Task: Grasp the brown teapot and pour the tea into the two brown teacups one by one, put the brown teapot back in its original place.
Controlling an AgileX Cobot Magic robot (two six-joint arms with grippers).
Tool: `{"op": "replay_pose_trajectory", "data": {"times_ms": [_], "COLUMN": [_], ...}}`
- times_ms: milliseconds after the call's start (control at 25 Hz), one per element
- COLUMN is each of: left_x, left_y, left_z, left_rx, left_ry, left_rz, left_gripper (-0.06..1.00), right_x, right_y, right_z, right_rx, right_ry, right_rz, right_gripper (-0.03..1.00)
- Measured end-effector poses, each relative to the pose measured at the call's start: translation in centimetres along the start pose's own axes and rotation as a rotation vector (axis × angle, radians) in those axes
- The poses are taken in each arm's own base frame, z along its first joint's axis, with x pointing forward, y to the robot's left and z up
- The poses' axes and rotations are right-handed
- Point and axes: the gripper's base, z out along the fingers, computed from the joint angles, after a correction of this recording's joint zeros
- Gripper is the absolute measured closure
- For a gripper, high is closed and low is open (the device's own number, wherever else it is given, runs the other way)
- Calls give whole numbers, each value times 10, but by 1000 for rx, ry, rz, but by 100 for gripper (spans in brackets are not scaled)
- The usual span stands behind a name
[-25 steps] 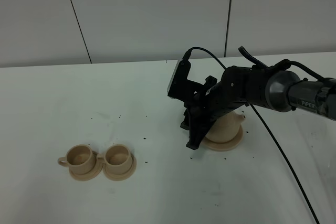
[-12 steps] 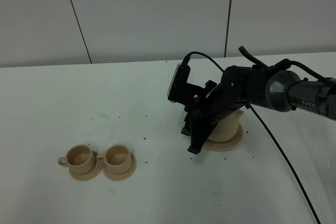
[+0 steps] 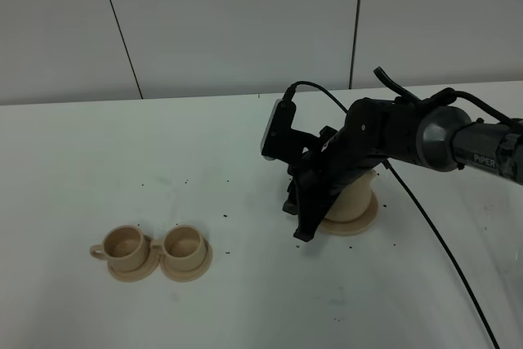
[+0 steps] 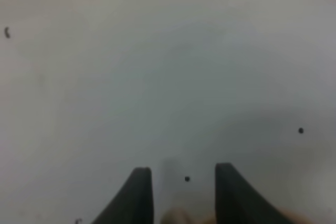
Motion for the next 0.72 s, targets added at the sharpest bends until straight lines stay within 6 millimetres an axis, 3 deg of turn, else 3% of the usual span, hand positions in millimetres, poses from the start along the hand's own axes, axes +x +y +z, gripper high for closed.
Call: {"op": "replay_pose_trajectory", "data": {"times_ms": [720], "left_x": [0], "left_y": [0], "left_z": [0], "left_rx": [0], "left_ry": [0], "left_rz": [0], "left_gripper": [69], "right_x": [-3], "right_y": [3], "right_z": [-5], "right_rx": [-18], "right_ry": [1], "right_rz": [9], "right_gripper": [69]}}
